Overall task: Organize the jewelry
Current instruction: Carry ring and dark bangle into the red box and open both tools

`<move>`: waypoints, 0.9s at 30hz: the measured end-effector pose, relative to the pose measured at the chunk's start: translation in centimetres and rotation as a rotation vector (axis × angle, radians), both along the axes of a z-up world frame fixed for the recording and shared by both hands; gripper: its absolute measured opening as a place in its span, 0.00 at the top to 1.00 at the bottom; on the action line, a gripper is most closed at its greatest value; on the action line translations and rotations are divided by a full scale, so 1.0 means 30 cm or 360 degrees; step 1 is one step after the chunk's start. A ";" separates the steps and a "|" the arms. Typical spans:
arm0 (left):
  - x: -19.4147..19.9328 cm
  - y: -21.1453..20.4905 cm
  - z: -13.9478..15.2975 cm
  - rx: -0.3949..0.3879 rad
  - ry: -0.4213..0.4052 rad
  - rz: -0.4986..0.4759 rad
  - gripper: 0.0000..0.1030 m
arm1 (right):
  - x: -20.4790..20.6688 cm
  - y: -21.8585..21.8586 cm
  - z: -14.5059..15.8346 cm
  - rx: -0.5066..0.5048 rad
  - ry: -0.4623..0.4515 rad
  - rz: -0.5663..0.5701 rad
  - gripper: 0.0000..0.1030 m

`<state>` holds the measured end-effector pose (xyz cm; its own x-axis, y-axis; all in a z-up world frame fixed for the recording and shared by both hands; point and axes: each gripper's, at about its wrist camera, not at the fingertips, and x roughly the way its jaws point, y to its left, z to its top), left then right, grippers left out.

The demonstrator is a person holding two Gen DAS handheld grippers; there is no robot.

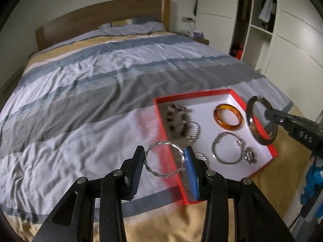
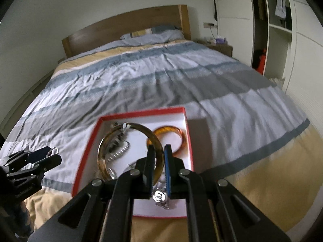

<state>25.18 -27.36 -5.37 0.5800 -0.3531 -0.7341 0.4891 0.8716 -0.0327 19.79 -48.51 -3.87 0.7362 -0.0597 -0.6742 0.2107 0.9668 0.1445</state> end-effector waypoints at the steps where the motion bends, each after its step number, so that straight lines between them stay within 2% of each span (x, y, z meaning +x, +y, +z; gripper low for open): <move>1: 0.000 -0.015 -0.007 0.0000 0.0007 -0.0010 0.61 | 0.001 -0.006 -0.013 0.0006 0.0010 0.0001 0.92; 11: 0.002 -0.145 -0.109 0.0022 0.0104 -0.0108 0.61 | 0.041 -0.014 -0.115 -0.0033 0.0113 0.0078 0.92; 20: 0.025 -0.192 -0.193 0.0049 0.0161 -0.0130 0.61 | 0.110 -0.033 -0.140 -0.0073 0.0135 0.0082 0.92; 27: 0.040 -0.196 -0.209 0.0038 0.0125 -0.0133 0.61 | 0.161 -0.024 -0.177 -0.0104 0.0179 0.0095 0.92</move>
